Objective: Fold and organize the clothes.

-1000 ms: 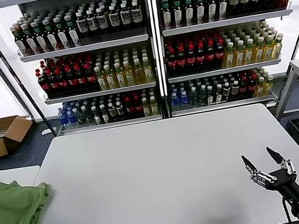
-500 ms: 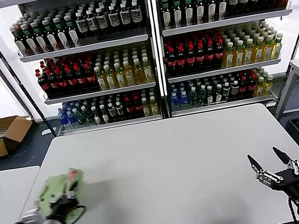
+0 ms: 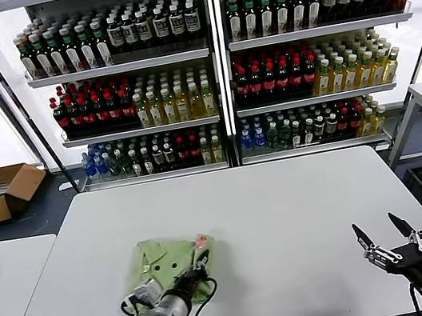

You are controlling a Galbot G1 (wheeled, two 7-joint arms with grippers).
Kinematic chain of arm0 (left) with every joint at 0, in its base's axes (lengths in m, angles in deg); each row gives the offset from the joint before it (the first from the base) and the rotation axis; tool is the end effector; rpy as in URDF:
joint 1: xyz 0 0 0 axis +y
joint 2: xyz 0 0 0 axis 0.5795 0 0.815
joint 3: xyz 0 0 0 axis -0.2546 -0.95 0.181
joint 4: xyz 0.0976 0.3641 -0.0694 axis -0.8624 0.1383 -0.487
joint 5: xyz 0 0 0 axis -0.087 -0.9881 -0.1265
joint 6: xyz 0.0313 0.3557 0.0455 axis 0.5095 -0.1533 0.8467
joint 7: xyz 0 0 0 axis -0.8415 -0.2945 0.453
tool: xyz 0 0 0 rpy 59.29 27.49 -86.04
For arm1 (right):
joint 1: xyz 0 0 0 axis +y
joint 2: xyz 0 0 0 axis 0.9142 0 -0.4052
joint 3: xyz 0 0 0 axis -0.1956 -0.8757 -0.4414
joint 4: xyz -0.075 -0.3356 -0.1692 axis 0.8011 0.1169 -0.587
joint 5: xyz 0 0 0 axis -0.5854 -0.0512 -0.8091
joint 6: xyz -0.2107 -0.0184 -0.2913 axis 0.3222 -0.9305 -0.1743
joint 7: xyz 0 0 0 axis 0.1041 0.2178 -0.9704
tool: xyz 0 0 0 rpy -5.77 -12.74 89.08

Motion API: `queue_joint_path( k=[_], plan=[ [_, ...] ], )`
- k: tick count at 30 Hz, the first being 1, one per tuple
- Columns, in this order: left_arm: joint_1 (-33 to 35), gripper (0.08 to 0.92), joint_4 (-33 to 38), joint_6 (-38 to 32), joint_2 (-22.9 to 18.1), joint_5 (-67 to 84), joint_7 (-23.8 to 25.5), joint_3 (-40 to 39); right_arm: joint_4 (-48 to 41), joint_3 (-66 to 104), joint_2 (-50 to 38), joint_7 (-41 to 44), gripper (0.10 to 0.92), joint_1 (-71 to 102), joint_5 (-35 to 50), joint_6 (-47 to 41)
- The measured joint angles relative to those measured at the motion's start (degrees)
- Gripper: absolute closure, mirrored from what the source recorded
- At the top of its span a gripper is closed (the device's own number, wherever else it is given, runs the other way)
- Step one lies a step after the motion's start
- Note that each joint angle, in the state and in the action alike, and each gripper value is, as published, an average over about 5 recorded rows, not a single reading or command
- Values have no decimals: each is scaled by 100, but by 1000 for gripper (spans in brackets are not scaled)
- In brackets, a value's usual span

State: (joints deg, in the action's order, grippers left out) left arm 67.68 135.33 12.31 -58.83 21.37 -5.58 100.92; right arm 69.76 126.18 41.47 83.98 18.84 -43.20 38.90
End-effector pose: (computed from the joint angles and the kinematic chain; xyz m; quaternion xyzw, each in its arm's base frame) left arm 0.2509 -0.0324 -0.3093 -0.1260 -0.9169 0.2615 0.2740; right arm 0.1142 -0.1532 -0.2600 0.0882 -0.9944 -0.0354 0.0455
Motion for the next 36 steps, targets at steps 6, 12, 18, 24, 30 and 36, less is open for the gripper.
queue_joint_path(
  k=[6,12,18,24,30,36],
  plan=[
    [-234,790,-24,-137,-129,244,-8,-208,-84,-388,-83,-60,203,-102,-97,-113],
    [-141,618,294,-168,-47,607,19,-160,-351,-1028,-156,-203,203,-440,-134,-347],
    [145,444,865,-210,121,1049,60,263,-692,-1902,-190,-423,203,-1027,-75,-687],
    [531,271,1351,-247,297,1194,186,789,-1154,-2867,-101,-703,203,-1791,81,-1053],
    [864,181,1629,-250,295,1106,292,1017,-1640,-3665,77,-1043,203,-2535,422,-1437],
    [1062,177,1796,-250,261,964,346,1166,-1952,-4172,177,-1289,268,-2966,615,-1711]
  ],
)
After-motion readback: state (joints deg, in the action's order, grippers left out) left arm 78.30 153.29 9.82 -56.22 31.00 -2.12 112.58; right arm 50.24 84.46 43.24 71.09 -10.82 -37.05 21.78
